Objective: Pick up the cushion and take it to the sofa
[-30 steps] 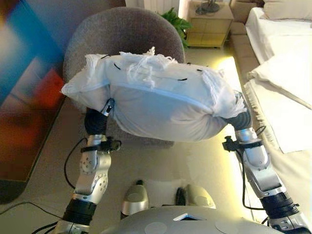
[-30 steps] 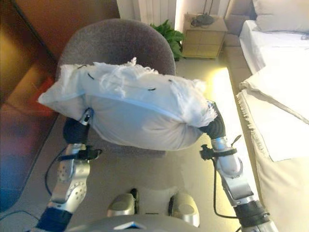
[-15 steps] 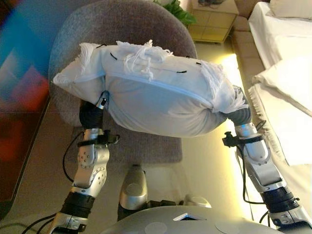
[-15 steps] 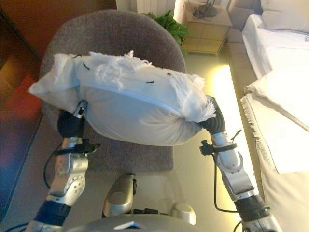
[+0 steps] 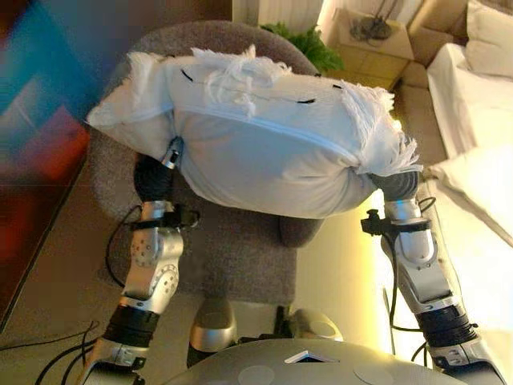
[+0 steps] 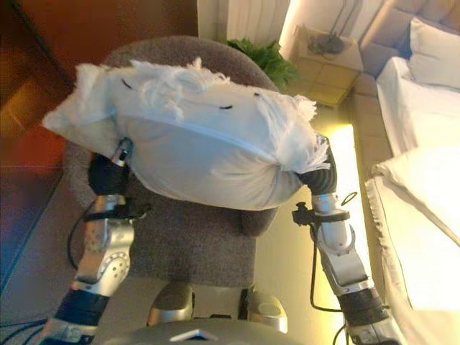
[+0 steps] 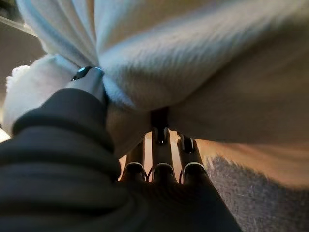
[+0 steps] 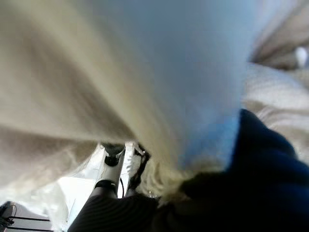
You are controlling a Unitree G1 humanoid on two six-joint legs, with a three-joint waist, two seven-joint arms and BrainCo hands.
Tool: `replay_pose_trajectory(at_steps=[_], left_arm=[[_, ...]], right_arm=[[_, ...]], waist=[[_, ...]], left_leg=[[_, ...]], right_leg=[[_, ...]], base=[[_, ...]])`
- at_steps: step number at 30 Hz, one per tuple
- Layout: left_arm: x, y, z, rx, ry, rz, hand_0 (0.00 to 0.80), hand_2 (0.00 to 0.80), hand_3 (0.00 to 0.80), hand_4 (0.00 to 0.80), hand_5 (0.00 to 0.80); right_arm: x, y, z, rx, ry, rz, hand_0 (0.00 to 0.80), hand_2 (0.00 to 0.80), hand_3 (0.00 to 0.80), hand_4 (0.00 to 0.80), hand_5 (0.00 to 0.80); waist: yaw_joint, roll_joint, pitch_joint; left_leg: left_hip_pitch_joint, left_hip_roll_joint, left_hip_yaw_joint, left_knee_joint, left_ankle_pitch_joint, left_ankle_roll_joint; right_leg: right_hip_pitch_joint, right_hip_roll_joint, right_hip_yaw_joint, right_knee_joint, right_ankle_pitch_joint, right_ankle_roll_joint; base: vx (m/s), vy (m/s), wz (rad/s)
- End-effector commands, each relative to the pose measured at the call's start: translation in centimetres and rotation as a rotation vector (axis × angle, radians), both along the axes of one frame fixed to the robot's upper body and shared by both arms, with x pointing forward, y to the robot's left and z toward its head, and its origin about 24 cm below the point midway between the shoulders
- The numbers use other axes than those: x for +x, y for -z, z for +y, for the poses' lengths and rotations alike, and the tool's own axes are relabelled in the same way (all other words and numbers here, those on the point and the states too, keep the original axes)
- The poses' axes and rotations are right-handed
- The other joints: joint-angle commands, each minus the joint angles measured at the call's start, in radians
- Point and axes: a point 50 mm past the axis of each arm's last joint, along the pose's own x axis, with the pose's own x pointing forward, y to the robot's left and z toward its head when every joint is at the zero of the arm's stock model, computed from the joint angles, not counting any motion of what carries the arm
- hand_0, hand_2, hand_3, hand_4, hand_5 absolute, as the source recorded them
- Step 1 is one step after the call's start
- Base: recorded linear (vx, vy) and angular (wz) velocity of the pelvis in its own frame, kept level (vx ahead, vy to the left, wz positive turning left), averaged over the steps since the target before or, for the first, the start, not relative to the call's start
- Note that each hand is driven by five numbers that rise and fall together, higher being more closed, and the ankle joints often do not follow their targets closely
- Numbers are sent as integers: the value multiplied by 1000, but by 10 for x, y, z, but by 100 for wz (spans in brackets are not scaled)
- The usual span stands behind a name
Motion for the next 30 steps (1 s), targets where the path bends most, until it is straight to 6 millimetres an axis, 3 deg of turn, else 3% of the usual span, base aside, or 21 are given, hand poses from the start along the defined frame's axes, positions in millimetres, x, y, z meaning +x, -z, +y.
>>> replay_pose_trajectory(at_steps=[1,5,9,11,17,25,30], left_arm=[[-1,-41,-35,60,136,-242,800,800,800,800,800],[-2,-36,-33,55,95,-205,800,800,800,800,800],[2,-33,-27,45,39,-179,800,800,800,800,800],[3,-29,-27,43,31,-155,800,800,800,800,800],[11,-8,-29,20,24,-20,800,800,800,800,800],[30,17,-40,72,-18,177,800,800,800,800,800],[68,3,-60,99,-33,173,800,800,800,800,800]], right_arm=[[5,-44,29,52,-163,-201,800,800,800,800,800],[3,-40,35,35,-214,-154,800,800,800,800,800],[7,-35,42,21,-261,-118,800,800,800,800,800],[9,-31,42,19,-256,-89,800,800,800,800,800],[19,-14,41,46,-227,25,800,800,800,800,800],[41,29,43,97,-186,254,800,800,800,800,800],[83,9,62,132,-142,251,800,800,800,800,800]], waist=[[-2,-12,-88],[-2,-3,-108],[5,-2,-94],[10,0,-82],[4,26,-90],[6,31,-94],[4,35,-27]], left_leg=[[74,-49,6,13,-131,-4],[65,-36,15,69,-146,-18],[2,-44,-4,225,-127,-35],[-39,-44,7,285,-109,-45],[-20,-7,33,152,-69,-59],[15,-2,66,59,-115,-63],[-57,-11,60,61,-115,-57]], right_leg=[[-19,-30,25,-83,82,35],[9,-33,14,-104,74,20],[14,-33,3,-97,61,-2],[19,-35,-13,-92,58,-10],[38,-36,-44,-116,50,-3],[22,-55,-74,-116,46,10],[-59,-67,-74,-116,63,23]], base=[[209,-80,27],[177,-108,22],[81,-106,18],[64,-68,27],[95,56,29],[118,87,26],[-175,25,4]])
